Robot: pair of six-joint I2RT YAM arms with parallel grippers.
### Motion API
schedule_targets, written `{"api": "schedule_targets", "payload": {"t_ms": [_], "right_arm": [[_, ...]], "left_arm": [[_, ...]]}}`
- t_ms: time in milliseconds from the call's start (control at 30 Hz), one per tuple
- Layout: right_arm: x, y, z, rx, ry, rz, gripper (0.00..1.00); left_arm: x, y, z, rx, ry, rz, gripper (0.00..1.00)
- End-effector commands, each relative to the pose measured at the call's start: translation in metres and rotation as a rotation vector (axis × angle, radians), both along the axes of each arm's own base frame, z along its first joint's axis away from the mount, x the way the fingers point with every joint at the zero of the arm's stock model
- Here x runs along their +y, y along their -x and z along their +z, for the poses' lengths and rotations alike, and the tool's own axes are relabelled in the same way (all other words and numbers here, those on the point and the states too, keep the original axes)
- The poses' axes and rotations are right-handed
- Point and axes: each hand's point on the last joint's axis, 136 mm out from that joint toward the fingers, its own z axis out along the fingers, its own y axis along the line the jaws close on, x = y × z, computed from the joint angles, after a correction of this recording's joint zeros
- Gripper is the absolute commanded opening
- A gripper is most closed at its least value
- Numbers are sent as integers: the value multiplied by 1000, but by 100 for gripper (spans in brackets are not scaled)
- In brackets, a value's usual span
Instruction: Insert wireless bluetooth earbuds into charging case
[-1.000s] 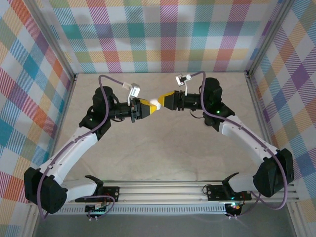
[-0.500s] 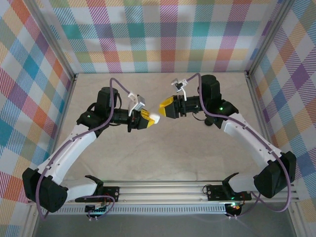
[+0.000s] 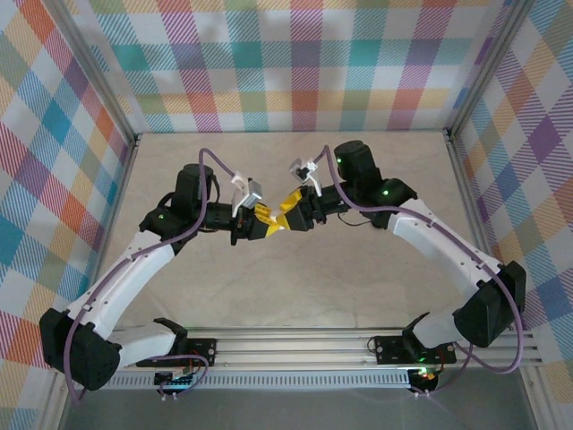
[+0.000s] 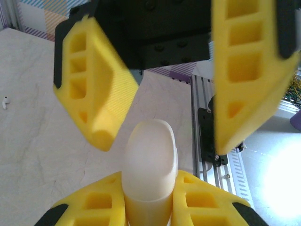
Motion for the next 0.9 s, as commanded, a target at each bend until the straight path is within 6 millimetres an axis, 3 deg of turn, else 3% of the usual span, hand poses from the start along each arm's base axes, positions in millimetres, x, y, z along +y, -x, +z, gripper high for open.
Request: {"api": "schedule_targets", "payload": {"t_ms": [0, 200, 433, 867], "right_arm": [[0, -3, 0, -75, 37, 2, 58], [0, -14, -7, -85, 76, -37, 59], [-7, -43, -6, -119, 133, -200, 59], [-5, -52, -14, -51, 141, -237, 58]], "left_arm": [[0, 10, 16, -88, 48, -37, 0], [1, 12, 20, -117, 69, -34, 0], [4, 18, 17, -123, 88, -18, 0], [7, 19, 9, -113, 96, 11, 0]]}}
